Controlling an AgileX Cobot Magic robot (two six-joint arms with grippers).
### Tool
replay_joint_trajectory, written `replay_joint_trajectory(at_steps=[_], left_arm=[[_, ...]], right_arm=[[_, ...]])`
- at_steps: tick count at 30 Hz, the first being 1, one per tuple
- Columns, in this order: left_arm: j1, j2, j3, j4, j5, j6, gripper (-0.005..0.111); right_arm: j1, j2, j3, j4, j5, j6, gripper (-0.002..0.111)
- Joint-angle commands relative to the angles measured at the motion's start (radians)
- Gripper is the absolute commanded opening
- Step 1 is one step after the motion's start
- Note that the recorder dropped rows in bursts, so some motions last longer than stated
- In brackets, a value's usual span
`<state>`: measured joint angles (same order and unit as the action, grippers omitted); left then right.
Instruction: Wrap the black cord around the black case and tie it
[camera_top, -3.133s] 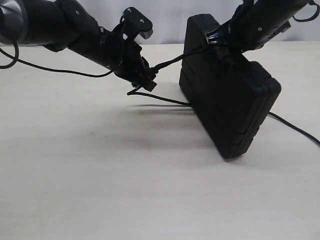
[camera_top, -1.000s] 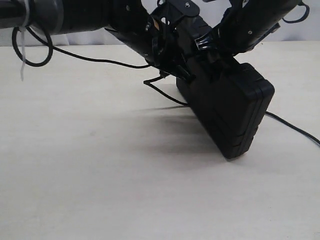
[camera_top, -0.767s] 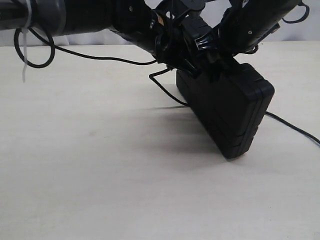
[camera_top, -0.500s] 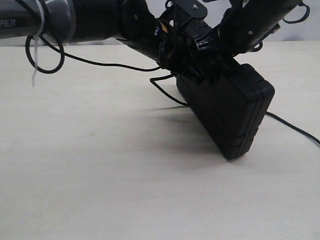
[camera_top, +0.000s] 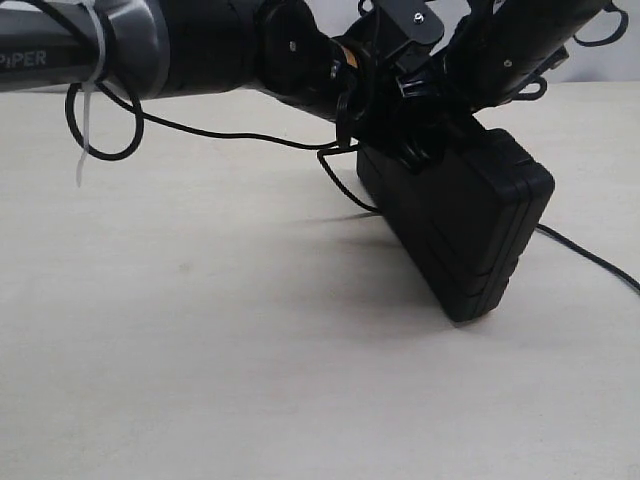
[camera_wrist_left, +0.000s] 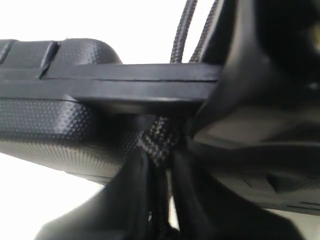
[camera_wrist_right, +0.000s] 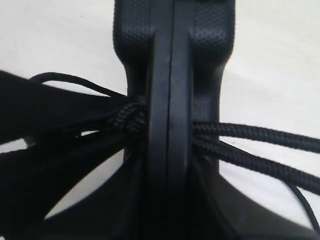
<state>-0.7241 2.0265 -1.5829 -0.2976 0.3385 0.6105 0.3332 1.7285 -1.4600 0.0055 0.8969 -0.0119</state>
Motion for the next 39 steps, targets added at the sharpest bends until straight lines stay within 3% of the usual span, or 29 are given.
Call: replay_joint_trajectory(at_steps=[1, 4, 7, 18, 26, 39], left_arm=[[-0.016, -0.002, -0.006, 0.039, 0.003, 0.016, 0.032], [-0.016, -0.002, -0.006, 0.121, 0.057, 0.016, 0.047], [-0.016, -0.002, -0.006, 0.178, 0.103, 0.013, 0.054], [-0.009, -0.029, -0.006, 0.210, 0.156, 0.013, 0.054], [0.024, -0.042, -0.006, 0.210, 0.359, 0.015, 0.054], [0.050, -0.040, -0.006, 0.212, 0.365, 0.017, 0.054]], right_arm=[[0.007, 0.002, 0.007, 0.012, 0.047, -0.018, 0.019], [0.007, 0.002, 0.007, 0.010, 0.047, -0.018, 0.019], [0.007, 0.002, 0.007, 0.010, 0.047, -0.018, 0.019], [0.007, 0.002, 0.007, 0.010, 0.050, -0.018, 0.019], [0.007, 0.002, 0.007, 0.010, 0.050, -0.018, 0.019], [0.007, 0.002, 0.007, 0.010, 0.052, -0.018, 0.019]])
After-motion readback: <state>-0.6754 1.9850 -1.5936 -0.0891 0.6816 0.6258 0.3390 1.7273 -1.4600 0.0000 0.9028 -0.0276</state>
